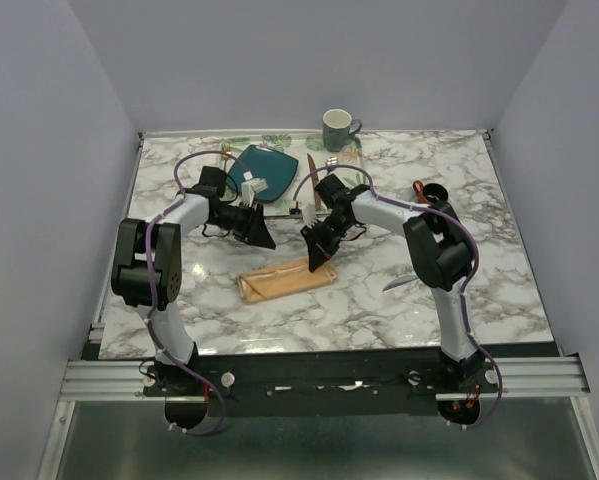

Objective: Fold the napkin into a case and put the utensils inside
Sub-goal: Fold the 2/3-rectangle-folded napkin at the center of the board.

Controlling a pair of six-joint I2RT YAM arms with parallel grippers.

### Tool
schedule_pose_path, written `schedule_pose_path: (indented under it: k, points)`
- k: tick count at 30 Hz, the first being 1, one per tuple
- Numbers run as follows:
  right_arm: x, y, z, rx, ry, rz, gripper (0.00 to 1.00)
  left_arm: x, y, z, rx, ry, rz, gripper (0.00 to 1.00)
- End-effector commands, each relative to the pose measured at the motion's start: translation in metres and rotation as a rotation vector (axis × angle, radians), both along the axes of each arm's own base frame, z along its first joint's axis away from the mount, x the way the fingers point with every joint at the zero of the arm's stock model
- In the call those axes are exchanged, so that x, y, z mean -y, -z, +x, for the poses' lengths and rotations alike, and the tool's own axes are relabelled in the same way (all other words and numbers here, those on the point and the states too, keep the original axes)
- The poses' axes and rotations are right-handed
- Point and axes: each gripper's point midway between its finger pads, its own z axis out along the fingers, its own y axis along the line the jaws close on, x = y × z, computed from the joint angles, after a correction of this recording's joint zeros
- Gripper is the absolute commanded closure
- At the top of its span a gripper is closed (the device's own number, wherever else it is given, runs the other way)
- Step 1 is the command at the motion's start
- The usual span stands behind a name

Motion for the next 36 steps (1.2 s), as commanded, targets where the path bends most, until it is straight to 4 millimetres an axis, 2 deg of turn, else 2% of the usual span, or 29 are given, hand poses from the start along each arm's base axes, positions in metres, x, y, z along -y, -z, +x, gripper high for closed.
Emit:
schedule_pose_path:
  k: [1,2,4,7,16,24,28,33,36]
  points:
    - [-0.004,-0.021,-0.005,0.009,-0.008,0.051,0.99,0.027,-0.019,-0.004,0.012,0.004,-0.121,0.49]
    - [-0.005,-0.025,-0.005,0.013,-0.012,0.066,0.99,0.033,-0.016,-0.011,-0.004,0.013,-0.122,0.49]
    - [-0.006,-0.033,-0.007,0.024,-0.017,0.081,0.99,0.039,-0.014,-0.010,-0.002,0.003,-0.125,0.48]
    - [-0.005,-0.039,-0.008,0.032,-0.022,0.096,0.99,0.054,-0.007,-0.018,-0.018,0.022,-0.113,0.48]
    - [-0.004,-0.042,-0.014,0.026,-0.037,0.110,0.99,0.086,0.007,-0.037,-0.048,0.077,-0.113,0.46]
    - [-0.004,-0.039,-0.013,0.025,-0.031,0.102,0.99,0.085,0.025,-0.049,-0.109,0.065,-0.100,0.51]
    - [-0.004,-0.038,-0.014,0.017,-0.024,0.099,0.99,0.083,0.027,-0.054,-0.116,0.064,-0.103,0.59]
    - [-0.002,-0.037,-0.014,0.027,-0.021,0.095,0.99,0.076,0.027,-0.051,-0.132,0.008,-0.122,0.53]
    - [0.000,-0.036,-0.013,0.034,-0.022,0.096,0.99,0.072,0.019,-0.042,-0.095,-0.019,-0.154,0.51]
